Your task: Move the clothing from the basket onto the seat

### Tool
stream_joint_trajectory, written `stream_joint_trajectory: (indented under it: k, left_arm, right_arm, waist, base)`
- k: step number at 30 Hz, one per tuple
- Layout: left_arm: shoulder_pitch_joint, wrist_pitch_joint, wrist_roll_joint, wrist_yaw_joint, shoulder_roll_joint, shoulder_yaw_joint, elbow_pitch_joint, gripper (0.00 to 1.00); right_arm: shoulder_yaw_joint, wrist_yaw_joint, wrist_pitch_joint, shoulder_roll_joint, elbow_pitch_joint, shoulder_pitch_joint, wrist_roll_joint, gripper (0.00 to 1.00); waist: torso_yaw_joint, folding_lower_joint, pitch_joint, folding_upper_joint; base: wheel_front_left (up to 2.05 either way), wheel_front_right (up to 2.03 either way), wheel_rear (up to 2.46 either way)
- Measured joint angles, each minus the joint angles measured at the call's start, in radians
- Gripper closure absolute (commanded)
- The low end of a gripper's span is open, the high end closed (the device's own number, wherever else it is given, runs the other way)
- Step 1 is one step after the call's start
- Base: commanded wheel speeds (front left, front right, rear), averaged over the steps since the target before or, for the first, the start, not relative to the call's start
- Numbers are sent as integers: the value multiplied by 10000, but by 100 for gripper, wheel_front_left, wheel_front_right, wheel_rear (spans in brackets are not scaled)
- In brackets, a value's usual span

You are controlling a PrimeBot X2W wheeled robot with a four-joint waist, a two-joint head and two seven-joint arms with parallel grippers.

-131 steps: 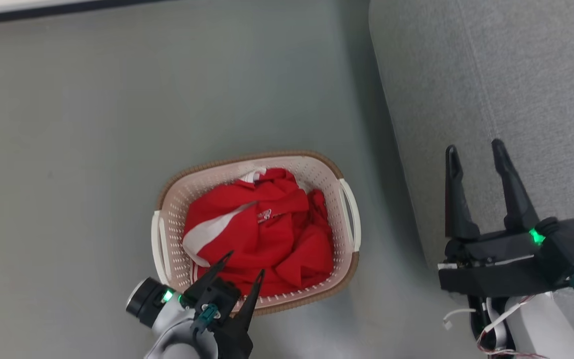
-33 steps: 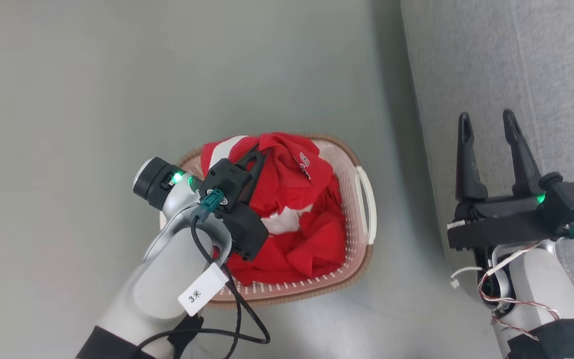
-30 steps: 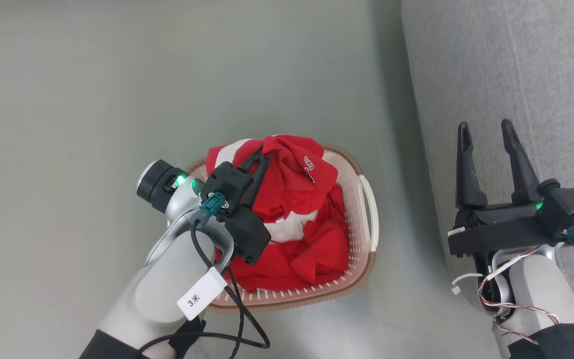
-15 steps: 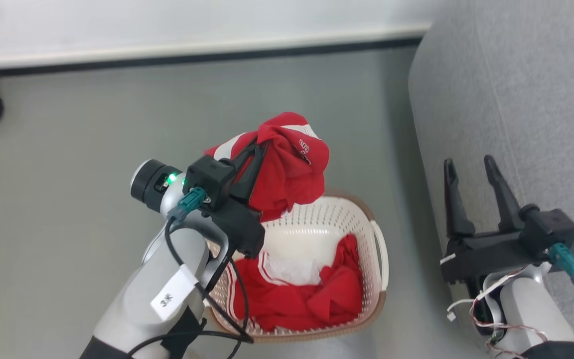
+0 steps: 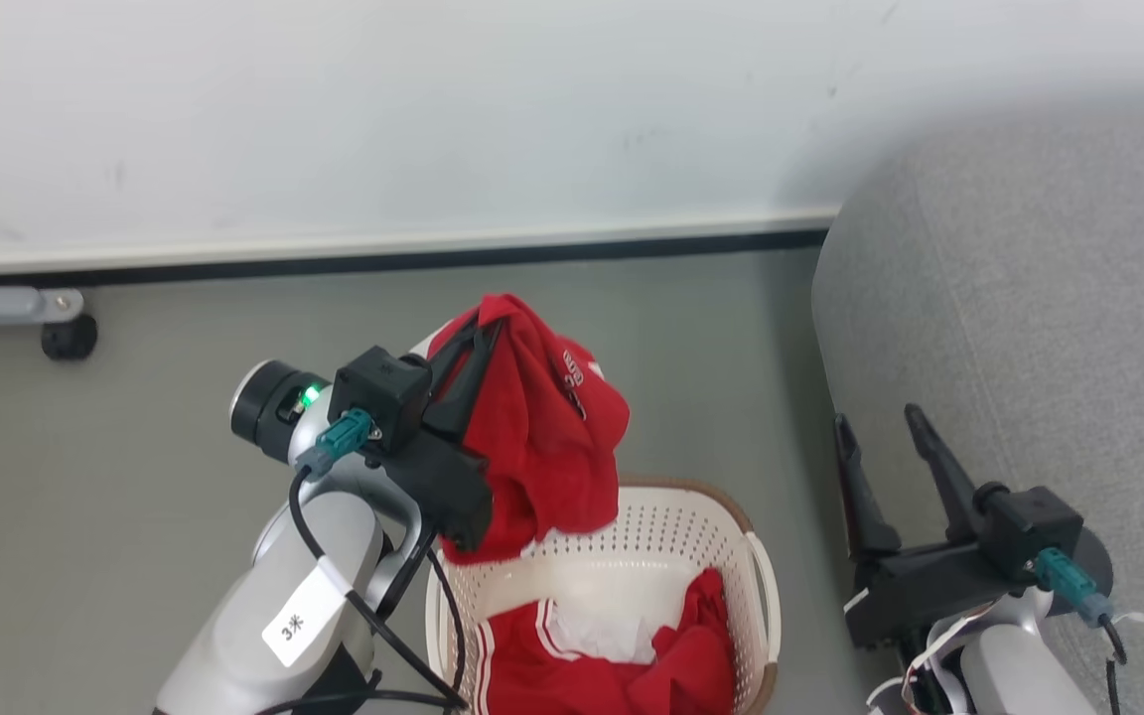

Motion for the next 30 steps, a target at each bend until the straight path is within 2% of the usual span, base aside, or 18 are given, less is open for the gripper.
stream_joint_trajectory:
  k: [14, 23, 30]
  left_arm:
    - [961, 115, -462, -79, 157, -330, -357, 100]
    - [1274, 479, -594, -90, 155, -541, -1032, 100]
    - [1346, 813, -660, -90, 138, -755, -1586, 100]
  right_arm:
    - [1348, 443, 0, 31, 842, 621, -182, 0]
    - [2263, 575, 0, 33, 1398, 484, -301, 0]
    - [3118, 604, 2, 46, 2056, -11, -343, 0]
  waist:
    - [86, -1, -1961, 0]
    - [105, -1, -2619, 0]
    - [180, 1, -2684, 2]
  base:
    - [0, 0, 0]
    - [0, 0, 0]
    - [0, 0, 0]
